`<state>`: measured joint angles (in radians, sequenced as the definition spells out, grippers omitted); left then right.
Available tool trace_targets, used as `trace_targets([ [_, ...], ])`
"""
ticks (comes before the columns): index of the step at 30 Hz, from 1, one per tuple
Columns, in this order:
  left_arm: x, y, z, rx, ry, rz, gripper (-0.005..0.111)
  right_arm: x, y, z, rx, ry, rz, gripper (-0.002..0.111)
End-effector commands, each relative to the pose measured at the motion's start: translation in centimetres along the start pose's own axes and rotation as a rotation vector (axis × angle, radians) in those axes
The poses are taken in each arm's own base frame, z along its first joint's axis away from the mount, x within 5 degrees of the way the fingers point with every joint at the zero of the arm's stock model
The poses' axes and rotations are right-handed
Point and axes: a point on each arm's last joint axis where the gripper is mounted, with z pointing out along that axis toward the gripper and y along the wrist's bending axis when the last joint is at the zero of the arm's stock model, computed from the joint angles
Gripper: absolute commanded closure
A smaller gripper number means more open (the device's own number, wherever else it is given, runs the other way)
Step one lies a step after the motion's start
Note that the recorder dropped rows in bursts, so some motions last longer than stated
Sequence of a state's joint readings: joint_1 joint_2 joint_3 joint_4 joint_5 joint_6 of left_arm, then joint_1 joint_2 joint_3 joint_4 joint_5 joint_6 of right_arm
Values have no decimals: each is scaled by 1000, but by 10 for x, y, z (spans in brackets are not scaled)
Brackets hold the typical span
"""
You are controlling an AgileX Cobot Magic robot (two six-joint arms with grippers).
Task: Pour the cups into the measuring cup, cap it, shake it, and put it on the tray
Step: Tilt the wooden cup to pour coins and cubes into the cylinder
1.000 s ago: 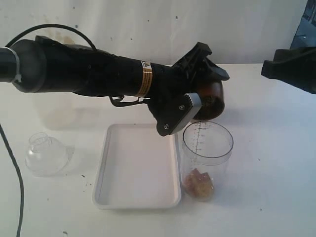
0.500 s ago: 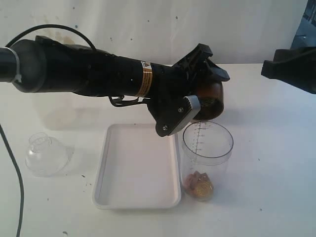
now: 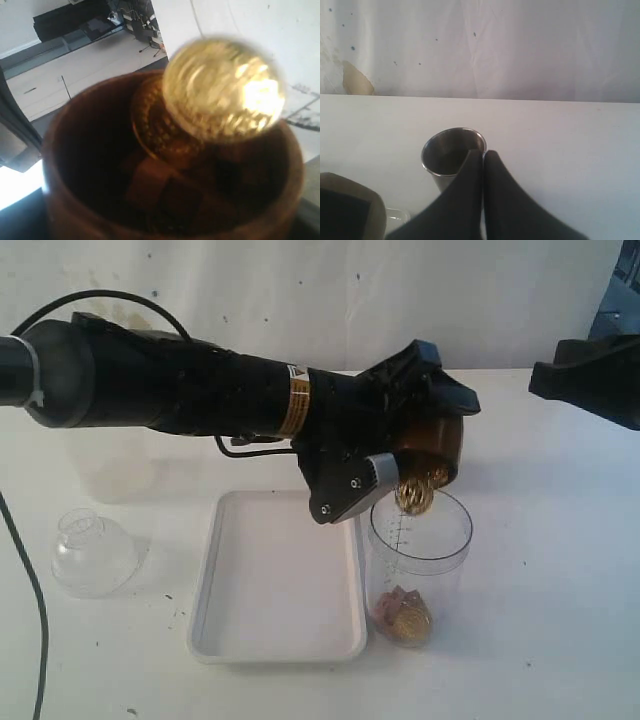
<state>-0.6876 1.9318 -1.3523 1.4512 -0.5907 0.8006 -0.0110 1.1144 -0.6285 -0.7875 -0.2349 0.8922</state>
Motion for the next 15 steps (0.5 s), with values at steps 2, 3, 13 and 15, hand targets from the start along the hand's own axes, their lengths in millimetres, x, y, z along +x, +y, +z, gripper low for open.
trace_targets([
  [2,2,7,-1,-23,14,9,107,-2,-1,-2,1,-11,1,108],
  [3,2,7,-1,-21,15,9,107,-2,-1,-2,1,-11,1,108],
  [13,4,4,-1,6,38,110,107,-2,-1,-2,1,-11,1,108],
  [15,4,4,-1,8,38,219,107,-2,-1,-2,1,-11,1,108],
])
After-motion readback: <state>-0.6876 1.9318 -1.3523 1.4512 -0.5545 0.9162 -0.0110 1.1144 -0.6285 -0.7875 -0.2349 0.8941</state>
